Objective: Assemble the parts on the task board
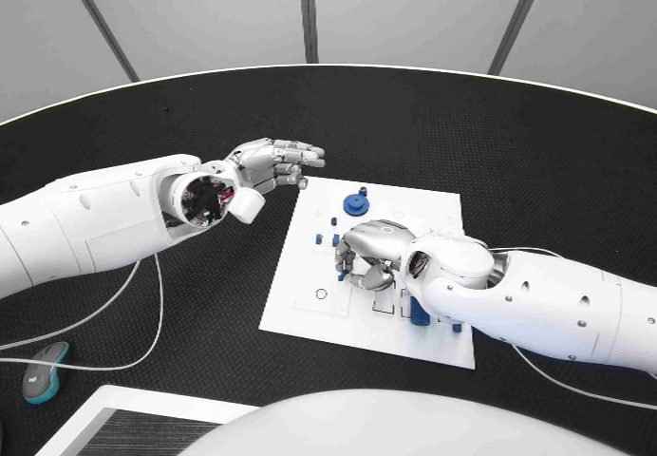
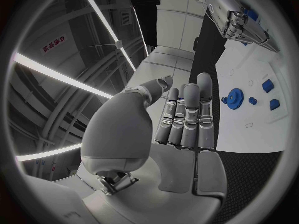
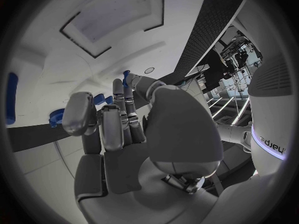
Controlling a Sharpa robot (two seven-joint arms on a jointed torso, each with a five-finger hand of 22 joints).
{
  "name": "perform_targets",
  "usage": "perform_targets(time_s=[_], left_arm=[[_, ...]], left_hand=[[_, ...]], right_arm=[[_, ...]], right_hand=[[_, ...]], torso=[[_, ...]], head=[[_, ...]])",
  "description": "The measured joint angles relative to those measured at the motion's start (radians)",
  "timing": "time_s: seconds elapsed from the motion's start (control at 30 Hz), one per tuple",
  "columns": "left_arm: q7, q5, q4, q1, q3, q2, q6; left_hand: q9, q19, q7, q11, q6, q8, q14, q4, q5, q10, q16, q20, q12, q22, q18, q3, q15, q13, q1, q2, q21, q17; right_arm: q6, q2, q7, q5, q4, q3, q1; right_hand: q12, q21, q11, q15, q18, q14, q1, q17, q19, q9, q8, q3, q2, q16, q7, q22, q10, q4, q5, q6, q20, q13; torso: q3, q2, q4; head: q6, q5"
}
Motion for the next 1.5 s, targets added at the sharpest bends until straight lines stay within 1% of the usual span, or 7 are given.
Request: perform_targets(time_s=[0.7, 0.8, 0.87, 0.9, 1.0, 1.1, 1.5], left_arm=[[-0.003, 0.0, -0.004, 0.0, 0.0, 0.003, 0.003], [-0.004, 0.0, -0.004, 0.0, 0.0, 0.003, 0.003], [-0.004, 0.0, -0.005, 0.0, 0.0, 0.004, 0.003], [-0.004, 0.0, -0.005, 0.0, 0.0, 0.004, 0.003], [-0.005, 0.0, -0.006, 0.0, 0.0, 0.004, 0.004], [-0.006, 0.0, -0.006, 0.0, 0.0, 0.004, 0.005], [-0.002, 0.0, -0.008, 0.0, 0.0, 0.002, 0.001]], left_hand=[[-0.001, 0.0, 0.004, 0.004, -0.004, -0.004, -0.004, 0.004, 0.0, -0.004, 0.0, 0.0, 0.0, -0.002, 0.0, -0.004, 0.004, 0.0, 0.0, 0.0, 0.0, -0.001], [-0.001, 0.0, 0.004, 0.004, -0.004, -0.004, -0.004, 0.004, 0.0, -0.004, 0.0, 0.0, 0.0, -0.002, 0.0, -0.004, 0.004, 0.0, 0.0, 0.0, 0.0, -0.001], [-0.001, 0.0, 0.004, 0.004, -0.004, -0.004, -0.004, 0.004, 0.0, -0.004, 0.0, 0.0, 0.0, -0.002, 0.0, -0.004, 0.004, 0.0, 0.0, 0.0, 0.0, -0.001], [-0.001, 0.0, 0.004, 0.004, -0.004, -0.004, -0.004, 0.004, 0.0, -0.004, 0.0, 0.0, 0.0, -0.002, 0.0, -0.004, 0.004, 0.0, 0.0, 0.0, 0.0, -0.001], [-0.001, 0.0, 0.004, 0.004, -0.004, -0.004, -0.004, 0.004, 0.0, -0.004, 0.0, 0.0, 0.0, -0.002, 0.0, -0.004, 0.004, 0.0, 0.0, 0.0, 0.0, -0.001], [-0.001, 0.0, 0.004, 0.004, -0.004, -0.004, -0.004, 0.004, 0.0, -0.004, 0.0, 0.0, -0.004, -0.002, 0.0, -0.004, 0.004, 0.0, 0.0, 0.0, -0.004, -0.001], [-0.001, 0.0, 0.004, 0.004, -0.004, -0.004, -0.004, 0.004, 0.0, -0.004, 0.0, 0.0, -0.004, -0.002, 0.0, -0.004, 0.004, 0.0, 0.0, 0.0, -0.004, -0.001]], right_arm=[[0.016, 0.017, 0.0, 0.0, -0.007, -0.002, -0.007], [0.023, 0.018, -0.006, 0.0, -0.01, -0.002, -0.007], [0.025, 0.018, -0.008, 0.0, -0.013, -0.002, -0.007], [0.025, 0.018, -0.009, 0.0, -0.014, -0.002, -0.007], [0.017, 0.016, -0.007, 0.0, -0.017, -0.002, -0.007], [0.004, 0.013, -0.003, 0.0, -0.015, -0.002, -0.007], [-0.061, -0.036, -0.001, 0.0, 0.046, -0.003, -0.007]], right_hand=[[-0.004, 0.0, 0.002, 0.0, 0.0, 0.0, 0.0, 0.0, 0.0, 0.001, -0.004, 0.0, 0.0, 0.0, 0.0, 0.0, -0.002, 0.0, 0.0, 0.0, 0.0, 0.0], [-0.008, -0.01, 0.002, 0.0, 0.0, 0.0, -0.008, -0.006, 0.0, 0.002, -0.006, -0.003, 0.007, 0.0, 0.0, -0.004, -0.002, -0.003, 0.0, -0.007, 0.0, 0.0], [-0.021, -0.021, 0.012, 0.0, 0.0, 0.0, -0.018, -0.01, 0.0, 0.005, -0.008, -0.003, 0.002, -0.005, 0.004, -0.009, -0.012, -0.003, 0.0, -0.027, 0.0, -0.002], [-0.034, -0.028, 0.019, 0.002, 0.0, 0.0, -0.027, -0.01, -0.004, 0.003, -0.017, -0.003, 0.002, -0.005, 0.012, -0.012, -0.032, -0.003, 0.0, -0.045, 0.004, -0.007], [-0.073, -0.051, 0.043, 0.025, 0.0, 0.001, -0.048, -0.015, -0.018, -0.009, -0.046, -0.003, -0.019, -0.005, 0.035, -0.024, -0.094, -0.003, 0.0, -0.091, 0.018, -0.023], [-0.1, -0.08, 0.06, 0.036, 0.0, 0.0, -0.063, -0.024, -0.031, -0.013, -0.058, -0.006, -0.034, -0.005, 0.046, -0.041, -0.147, 0.0, 0.007, -0.111, 0.031, -0.044], [-0.101, -0.106, 0.061, 0.036, 0.0, 0.0, -0.071, -0.037, -0.036, -0.017, -0.069, -0.02, -0.042, -0.009, 0.041, -0.059, -0.183, -0.006, 0.009, -0.13, 0.036, -0.057]], torso=[[-0.0006, -0.001, 0.0007], [-0.0004, -0.001, 0.0007], [-0.0001, -0.001, 0.0006], [0.0, -0.001, 0.0006], [0.0, -0.001, 0.0001], [0.0006, -0.001, 0.0001], [0.0019, 0.0, 0.0011]], head=[[0.0, 0.002], [0.0, 0.002], [0.0, 0.002], [0.0, 0.002], [0.0, 0.002], [0.0, 0.001], [0.0, -0.004]])
